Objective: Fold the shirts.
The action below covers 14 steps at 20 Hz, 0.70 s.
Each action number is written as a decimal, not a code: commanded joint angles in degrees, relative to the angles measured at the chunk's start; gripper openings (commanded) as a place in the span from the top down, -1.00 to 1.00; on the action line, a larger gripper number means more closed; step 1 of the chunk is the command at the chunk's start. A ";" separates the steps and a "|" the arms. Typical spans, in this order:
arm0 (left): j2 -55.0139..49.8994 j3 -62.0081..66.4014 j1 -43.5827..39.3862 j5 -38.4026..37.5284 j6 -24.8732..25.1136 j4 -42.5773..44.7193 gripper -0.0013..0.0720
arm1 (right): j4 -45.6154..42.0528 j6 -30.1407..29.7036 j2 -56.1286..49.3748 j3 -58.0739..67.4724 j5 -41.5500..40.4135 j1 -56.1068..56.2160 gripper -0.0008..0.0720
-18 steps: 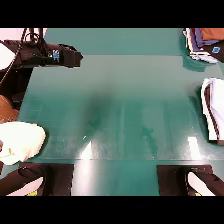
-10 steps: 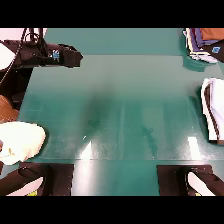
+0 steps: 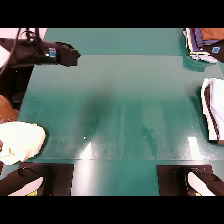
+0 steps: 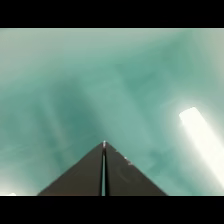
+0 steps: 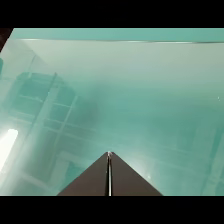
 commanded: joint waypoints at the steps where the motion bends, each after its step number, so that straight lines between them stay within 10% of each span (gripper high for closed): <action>1: 6.05 -1.92 4.20 -13.66 -2.14 14.75 0.89 | -0.09 0.00 -0.02 0.00 0.39 0.04 0.93; 6: 19.06 -19.12 19.10 -24.98 -2.86 25.14 0.89 | -0.04 0.00 -0.02 0.00 0.44 0.04 0.93; 9: 21.03 -30.75 25.97 -26.53 -2.93 26.14 -0.91 | -0.04 0.00 -0.02 0.00 0.42 0.04 0.93; 14: 21.03 -46.93 30.42 -21.46 -2.93 26.60 -0.70 | -0.07 0.00 -0.11 0.00 0.37 0.04 0.93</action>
